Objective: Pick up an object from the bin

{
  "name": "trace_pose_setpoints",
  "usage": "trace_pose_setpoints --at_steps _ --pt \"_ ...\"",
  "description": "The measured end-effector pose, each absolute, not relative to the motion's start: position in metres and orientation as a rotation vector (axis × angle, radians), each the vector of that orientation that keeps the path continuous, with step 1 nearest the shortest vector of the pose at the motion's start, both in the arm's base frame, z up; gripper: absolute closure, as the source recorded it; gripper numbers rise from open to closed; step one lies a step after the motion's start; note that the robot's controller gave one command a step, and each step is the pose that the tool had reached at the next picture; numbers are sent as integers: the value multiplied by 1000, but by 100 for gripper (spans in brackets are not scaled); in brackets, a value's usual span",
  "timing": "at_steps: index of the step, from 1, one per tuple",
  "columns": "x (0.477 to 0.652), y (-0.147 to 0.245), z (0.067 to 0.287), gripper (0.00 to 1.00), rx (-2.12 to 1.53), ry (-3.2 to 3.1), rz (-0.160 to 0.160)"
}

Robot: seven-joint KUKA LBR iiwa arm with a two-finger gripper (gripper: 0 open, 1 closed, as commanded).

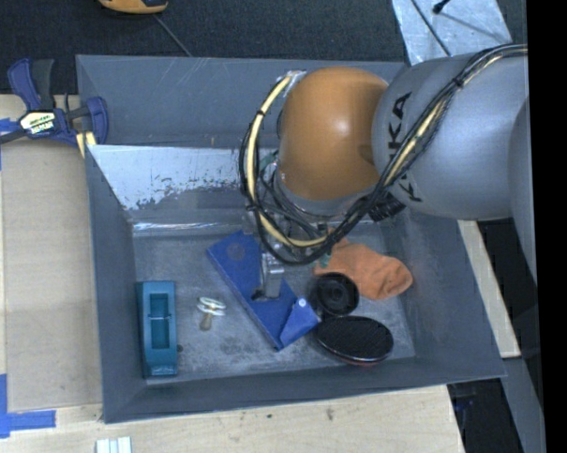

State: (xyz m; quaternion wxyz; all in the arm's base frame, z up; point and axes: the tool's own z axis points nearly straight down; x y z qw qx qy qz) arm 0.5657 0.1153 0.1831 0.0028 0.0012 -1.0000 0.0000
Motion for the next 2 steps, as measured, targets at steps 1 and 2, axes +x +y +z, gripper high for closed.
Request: trace_pose_setpoints --at_steps 1,2 --pt "568 115 188 0 0 -3145 -2" --pt "575 71 224 0 -94 -3140 -2"
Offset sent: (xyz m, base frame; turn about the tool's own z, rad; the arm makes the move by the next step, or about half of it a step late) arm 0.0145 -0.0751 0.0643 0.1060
